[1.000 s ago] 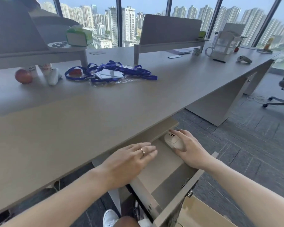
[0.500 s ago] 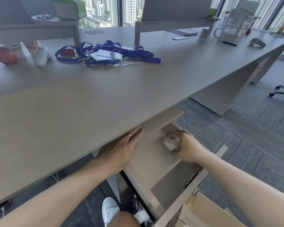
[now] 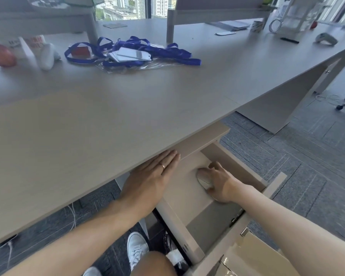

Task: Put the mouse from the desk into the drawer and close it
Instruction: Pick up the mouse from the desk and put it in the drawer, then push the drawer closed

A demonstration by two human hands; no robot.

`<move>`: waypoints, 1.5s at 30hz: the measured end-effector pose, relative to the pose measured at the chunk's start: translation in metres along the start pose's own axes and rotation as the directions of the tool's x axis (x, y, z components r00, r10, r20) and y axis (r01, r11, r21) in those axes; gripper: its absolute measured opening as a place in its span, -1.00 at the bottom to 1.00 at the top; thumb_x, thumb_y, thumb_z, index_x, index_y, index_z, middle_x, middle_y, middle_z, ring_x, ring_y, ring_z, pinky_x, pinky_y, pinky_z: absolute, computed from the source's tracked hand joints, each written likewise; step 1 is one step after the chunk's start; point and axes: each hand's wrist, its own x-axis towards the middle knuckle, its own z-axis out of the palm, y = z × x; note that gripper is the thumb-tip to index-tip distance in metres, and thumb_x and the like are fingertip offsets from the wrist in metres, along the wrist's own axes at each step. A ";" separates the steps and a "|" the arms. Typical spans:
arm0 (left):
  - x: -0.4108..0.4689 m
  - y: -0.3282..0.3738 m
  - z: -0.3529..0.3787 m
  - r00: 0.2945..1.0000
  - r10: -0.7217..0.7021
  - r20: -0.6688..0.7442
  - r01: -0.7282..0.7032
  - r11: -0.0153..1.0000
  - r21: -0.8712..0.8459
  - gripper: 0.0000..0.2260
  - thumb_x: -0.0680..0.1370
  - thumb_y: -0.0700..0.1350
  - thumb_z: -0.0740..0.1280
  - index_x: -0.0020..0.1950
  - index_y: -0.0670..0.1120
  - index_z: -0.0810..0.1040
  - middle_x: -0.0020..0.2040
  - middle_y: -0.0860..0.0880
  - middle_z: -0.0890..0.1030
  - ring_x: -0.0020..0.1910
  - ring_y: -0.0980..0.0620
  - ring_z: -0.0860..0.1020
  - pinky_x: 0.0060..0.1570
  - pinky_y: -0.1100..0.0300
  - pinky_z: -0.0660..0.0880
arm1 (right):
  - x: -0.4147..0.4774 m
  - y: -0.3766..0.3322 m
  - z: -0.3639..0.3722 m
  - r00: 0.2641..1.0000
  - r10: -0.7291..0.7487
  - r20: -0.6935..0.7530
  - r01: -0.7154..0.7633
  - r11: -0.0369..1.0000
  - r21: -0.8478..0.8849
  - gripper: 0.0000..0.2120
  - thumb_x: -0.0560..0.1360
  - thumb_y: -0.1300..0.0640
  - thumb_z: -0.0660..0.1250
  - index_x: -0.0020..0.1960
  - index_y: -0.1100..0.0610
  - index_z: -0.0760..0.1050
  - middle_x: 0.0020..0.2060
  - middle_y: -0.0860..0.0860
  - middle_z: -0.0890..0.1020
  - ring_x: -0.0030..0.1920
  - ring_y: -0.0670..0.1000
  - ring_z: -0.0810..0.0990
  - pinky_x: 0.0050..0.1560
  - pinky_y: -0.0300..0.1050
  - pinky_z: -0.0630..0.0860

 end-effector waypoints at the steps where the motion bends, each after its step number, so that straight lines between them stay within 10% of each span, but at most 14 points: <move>1: 0.000 0.001 -0.001 1.000 0.001 0.013 -0.001 1.000 -0.002 -0.28 0.39 -0.33 -0.17 0.57 -0.17 0.24 0.55 -0.10 0.31 0.53 -0.02 0.27 0.48 0.07 0.21 | 0.001 0.000 0.000 1.000 -0.002 -0.002 0.002 1.000 -0.007 -0.28 0.45 0.11 0.38 0.56 -0.09 0.23 0.39 0.10 0.24 0.27 0.23 0.52 0.35 -0.05 0.40; 18: 0.003 -0.004 -0.004 0.998 -0.011 0.064 0.019 0.991 -0.129 -0.17 0.43 -0.53 0.11 0.63 -0.01 0.02 0.62 0.09 0.02 0.58 0.19 -0.05 0.50 0.30 -0.10 | -0.038 0.004 -0.028 0.983 -0.129 -0.130 0.113 0.986 -0.126 -0.29 0.51 -0.18 0.30 0.59 -0.06 0.15 0.48 0.03 0.28 0.42 0.13 0.36 0.32 0.12 0.45; 22: 0.002 0.002 -0.009 0.995 -0.053 0.090 0.064 0.989 -0.130 -0.42 0.65 -0.09 0.17 0.63 0.02 0.00 0.63 0.09 0.00 0.58 0.18 -0.04 0.53 0.21 -0.07 | -0.097 0.028 -0.041 0.827 -0.318 -0.464 0.204 0.938 -0.279 -0.46 0.57 -0.19 0.19 0.47 0.04 0.38 0.42 0.02 0.41 0.42 0.09 0.39 0.34 0.10 0.43; 26: -0.001 0.017 -0.016 0.976 -0.139 0.165 0.154 0.985 -0.080 -0.27 0.59 0.32 0.06 0.63 0.01 -0.12 0.62 0.11 -0.13 0.58 0.16 -0.16 0.48 0.21 -0.23 | -0.143 0.038 -0.007 0.787 0.021 -0.616 0.077 0.988 0.132 -0.26 0.54 -0.23 0.26 0.60 -0.01 0.08 0.58 0.00 0.09 0.57 0.06 0.04 0.49 0.09 0.13; 30: -0.010 0.027 -0.017 0.945 -0.252 0.210 0.266 0.963 -0.043 -0.14 0.54 0.40 0.04 0.62 -0.06 -0.22 0.62 0.00 -0.24 0.57 0.09 -0.25 0.50 0.14 -0.28 | -0.153 0.021 0.027 0.786 0.557 -0.269 -0.085 0.528 0.845 -0.01 0.46 -0.28 0.34 0.63 -0.04 -0.19 0.62 -0.03 -0.03 0.60 0.05 -0.01 0.52 0.14 0.14; 34: -0.016 0.029 -0.018 0.922 -0.281 0.265 0.298 0.954 -0.027 -0.05 0.47 0.48 0.04 0.60 -0.05 -0.30 0.60 -0.01 -0.33 0.56 0.06 -0.32 0.52 0.06 -0.27 | -0.147 0.000 0.035 0.829 0.550 0.104 -0.090 -0.053 0.995 -0.26 0.53 -0.23 0.28 0.59 -0.27 -0.04 0.38 -0.11 0.40 0.32 0.10 0.47 -0.20 0.12 0.64; 45: -0.028 0.034 -0.027 0.906 -0.285 0.313 0.312 0.949 -0.039 0.09 0.33 0.59 0.06 0.60 -0.02 -0.30 0.60 0.03 -0.33 0.55 0.09 -0.33 0.51 0.06 -0.29 | -0.135 -0.006 0.041 0.846 0.492 0.205 -0.102 -0.228 0.968 -0.46 0.53 -0.25 0.25 0.47 -0.21 0.24 0.18 0.05 0.48 0.19 0.28 0.49 -0.17 0.48 0.58</move>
